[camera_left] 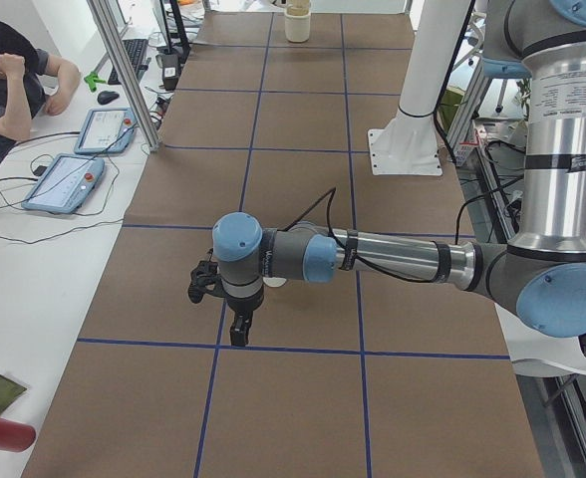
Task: Left arm hands cup to right arm to dump lemon
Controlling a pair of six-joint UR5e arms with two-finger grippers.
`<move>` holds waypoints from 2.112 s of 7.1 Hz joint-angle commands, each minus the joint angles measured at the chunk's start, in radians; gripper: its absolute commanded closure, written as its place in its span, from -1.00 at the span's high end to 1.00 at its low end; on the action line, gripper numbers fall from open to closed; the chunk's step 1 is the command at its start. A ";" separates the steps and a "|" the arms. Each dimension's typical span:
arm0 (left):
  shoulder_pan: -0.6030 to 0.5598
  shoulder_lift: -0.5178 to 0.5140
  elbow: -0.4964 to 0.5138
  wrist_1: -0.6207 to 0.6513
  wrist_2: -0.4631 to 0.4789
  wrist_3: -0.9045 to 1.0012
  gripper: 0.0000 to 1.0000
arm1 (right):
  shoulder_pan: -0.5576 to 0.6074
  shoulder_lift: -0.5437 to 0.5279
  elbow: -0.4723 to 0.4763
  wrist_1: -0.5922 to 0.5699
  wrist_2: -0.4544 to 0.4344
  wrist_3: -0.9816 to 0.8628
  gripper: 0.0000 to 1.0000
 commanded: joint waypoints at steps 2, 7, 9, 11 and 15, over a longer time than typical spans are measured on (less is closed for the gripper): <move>0.002 -0.002 0.004 0.003 0.000 0.000 1.00 | 0.000 0.000 0.001 0.000 0.002 0.000 1.00; 0.002 -0.002 0.010 0.010 0.005 -0.003 1.00 | 0.000 -0.006 -0.041 0.000 -0.006 -0.002 1.00; 0.002 -0.002 0.012 0.010 0.006 -0.003 1.00 | 0.000 -0.008 -0.084 0.000 -0.009 -0.003 1.00; 0.002 -0.002 0.013 0.010 0.006 -0.003 1.00 | -0.003 -0.009 -0.094 0.000 -0.012 -0.005 1.00; 0.002 -0.002 0.015 0.010 0.008 -0.003 1.00 | -0.003 -0.012 -0.094 0.000 -0.011 -0.005 1.00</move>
